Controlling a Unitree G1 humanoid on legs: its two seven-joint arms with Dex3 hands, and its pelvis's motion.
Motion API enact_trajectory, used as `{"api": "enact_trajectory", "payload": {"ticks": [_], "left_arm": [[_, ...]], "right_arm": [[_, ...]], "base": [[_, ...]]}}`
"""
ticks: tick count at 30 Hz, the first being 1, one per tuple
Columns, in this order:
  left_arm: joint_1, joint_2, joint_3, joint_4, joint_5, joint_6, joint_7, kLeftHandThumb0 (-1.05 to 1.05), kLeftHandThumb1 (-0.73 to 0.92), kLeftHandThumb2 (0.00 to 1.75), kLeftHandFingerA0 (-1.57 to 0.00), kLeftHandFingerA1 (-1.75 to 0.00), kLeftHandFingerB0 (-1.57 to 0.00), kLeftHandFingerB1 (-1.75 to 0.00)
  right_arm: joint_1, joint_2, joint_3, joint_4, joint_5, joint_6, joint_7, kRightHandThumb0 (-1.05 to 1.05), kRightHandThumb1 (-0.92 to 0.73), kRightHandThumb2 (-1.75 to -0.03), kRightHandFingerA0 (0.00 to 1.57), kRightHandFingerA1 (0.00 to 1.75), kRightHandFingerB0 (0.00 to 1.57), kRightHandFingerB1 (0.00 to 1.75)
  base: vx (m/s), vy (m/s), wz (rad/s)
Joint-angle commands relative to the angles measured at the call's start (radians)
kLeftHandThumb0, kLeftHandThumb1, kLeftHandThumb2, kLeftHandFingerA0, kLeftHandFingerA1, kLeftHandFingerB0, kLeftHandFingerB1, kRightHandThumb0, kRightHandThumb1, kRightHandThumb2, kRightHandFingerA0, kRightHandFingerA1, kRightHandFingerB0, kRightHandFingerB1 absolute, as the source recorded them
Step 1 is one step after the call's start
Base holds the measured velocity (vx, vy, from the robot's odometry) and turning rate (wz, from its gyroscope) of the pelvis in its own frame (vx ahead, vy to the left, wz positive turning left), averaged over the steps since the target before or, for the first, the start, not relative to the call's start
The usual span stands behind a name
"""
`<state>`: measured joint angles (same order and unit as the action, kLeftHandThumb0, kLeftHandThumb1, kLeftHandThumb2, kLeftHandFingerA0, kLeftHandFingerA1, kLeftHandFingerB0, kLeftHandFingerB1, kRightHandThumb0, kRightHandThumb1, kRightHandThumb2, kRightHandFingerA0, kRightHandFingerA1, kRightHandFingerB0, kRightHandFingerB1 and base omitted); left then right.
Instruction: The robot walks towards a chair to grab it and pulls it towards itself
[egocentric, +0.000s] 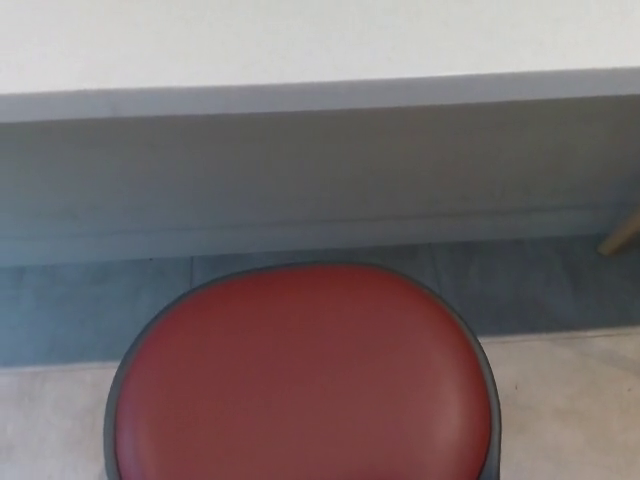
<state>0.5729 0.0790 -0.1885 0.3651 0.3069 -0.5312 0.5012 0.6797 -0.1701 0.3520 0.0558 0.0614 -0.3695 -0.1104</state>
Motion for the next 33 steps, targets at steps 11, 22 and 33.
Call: {"api": "enact_trajectory", "payload": {"ticks": [11, 22, 33], "left_arm": [[0.098, -0.002, 0.042, -0.263, -0.090, -0.098, -0.124, -0.20, 0.47, 1.31, -1.57, -1.60, -1.56, -1.51], [0.126, -0.036, 0.103, -0.259, -0.150, -0.108, -0.180, -0.22, 0.63, 1.05, -1.57, -1.55, -1.36, -1.48], [0.156, -0.057, 0.111, -0.364, -0.201, 0.023, -0.279, -0.37, 0.69, 0.57, -0.76, -1.62, -0.18, -1.22]], "right_arm": [[0.299, -0.125, 0.034, -0.229, 0.068, -0.188, 0.135, -0.35, -0.92, -1.05, 1.20, 1.75, 0.92, 1.75], [0.377, -0.130, 0.031, -0.246, 0.090, -0.218, 0.159, -0.33, -0.92, -1.08, 1.07, 1.75, 0.79, 1.75], [0.312, -0.225, -0.132, -0.414, 0.041, -0.198, 0.198, -0.41, -0.88, -0.69, 0.00, 0.34, 0.00, 0.00]], "base": [[0.00, 0.000, 0.00], [0.00, 0.000, 0.01], [0.00, 0.000, 0.00]]}}
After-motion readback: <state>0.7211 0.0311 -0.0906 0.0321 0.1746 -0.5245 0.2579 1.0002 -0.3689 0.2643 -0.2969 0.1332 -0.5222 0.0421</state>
